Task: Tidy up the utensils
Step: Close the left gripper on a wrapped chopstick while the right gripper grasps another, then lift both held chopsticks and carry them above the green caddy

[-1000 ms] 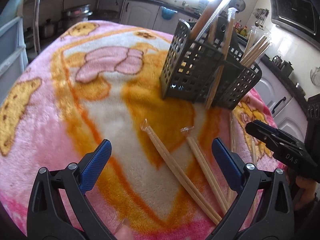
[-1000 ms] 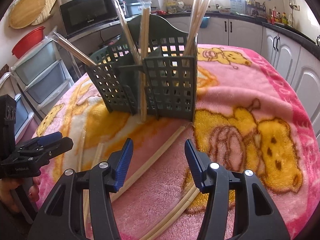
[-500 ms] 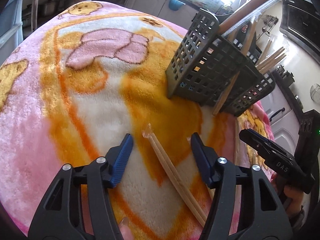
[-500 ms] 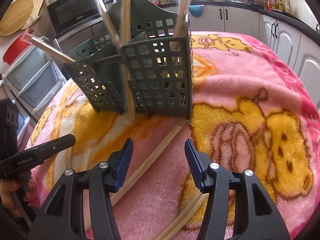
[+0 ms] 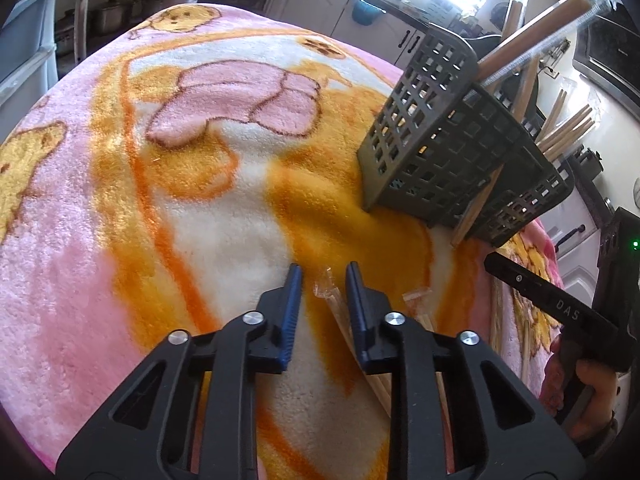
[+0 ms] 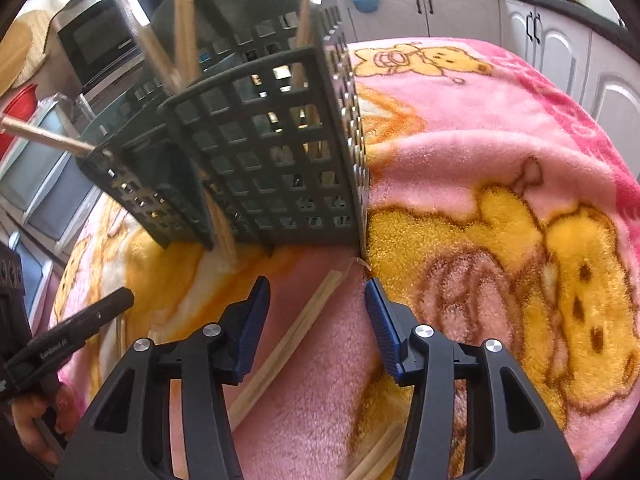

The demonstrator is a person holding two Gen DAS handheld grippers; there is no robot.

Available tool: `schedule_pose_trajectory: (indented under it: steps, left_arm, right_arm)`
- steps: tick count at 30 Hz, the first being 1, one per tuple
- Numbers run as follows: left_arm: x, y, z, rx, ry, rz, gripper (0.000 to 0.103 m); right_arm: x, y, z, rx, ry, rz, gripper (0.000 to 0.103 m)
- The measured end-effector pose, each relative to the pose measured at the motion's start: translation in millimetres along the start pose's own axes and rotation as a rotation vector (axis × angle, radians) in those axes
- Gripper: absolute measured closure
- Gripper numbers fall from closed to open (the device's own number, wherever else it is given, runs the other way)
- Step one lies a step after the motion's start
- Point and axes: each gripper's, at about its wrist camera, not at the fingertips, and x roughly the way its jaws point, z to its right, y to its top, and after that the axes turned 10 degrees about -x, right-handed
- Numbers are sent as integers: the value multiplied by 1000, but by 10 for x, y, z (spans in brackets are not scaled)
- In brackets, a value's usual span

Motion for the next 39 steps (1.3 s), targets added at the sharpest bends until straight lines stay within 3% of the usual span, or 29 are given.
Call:
schedule_pose_trajectory:
  steps: [5,10,15,23,39]
  left_arm:
    - [-15,-16,-27,-2,8,12,93]
    - [-24,-7,-84,-27,-13,9,96]
    - [-149,-8,-150,-52,-67,32,98]
    - [-490,23,-83,-42,-105,108,98]
    - [-1154,113,225,11,-186,264,99]
  right_arm:
    - [41,43,32,6,-32,-8,71]
    - [46,48,117,27,-40,3,90]
    - [-20,31,209,66,-5,28,92]
    - [-361,82,238,64,40,138,93]
    - [-1057,60,151,23,11,290,95]
